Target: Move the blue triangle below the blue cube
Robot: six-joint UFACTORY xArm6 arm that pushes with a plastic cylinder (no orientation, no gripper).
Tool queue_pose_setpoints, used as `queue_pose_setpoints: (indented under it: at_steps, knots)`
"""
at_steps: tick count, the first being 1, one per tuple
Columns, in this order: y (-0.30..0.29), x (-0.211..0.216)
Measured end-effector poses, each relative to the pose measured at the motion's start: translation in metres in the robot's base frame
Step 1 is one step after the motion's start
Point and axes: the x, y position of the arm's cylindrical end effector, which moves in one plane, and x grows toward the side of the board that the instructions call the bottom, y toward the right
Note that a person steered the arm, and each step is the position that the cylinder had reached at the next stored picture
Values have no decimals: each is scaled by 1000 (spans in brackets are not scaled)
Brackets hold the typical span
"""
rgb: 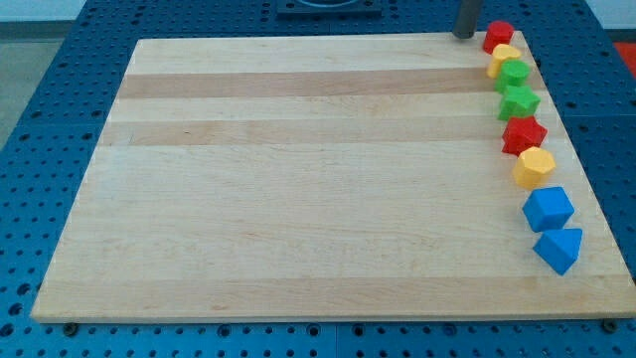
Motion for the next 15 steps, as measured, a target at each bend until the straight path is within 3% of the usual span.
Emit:
queue_pose_setpoints:
  at_steps: [1, 3, 8, 10, 11, 14, 15]
  knots:
    - [-7, 1]
    - [-92, 30]
    - [-107, 283]
    - [-76, 394]
    - [-42, 426]
    - [53, 395]
    - [54, 386]
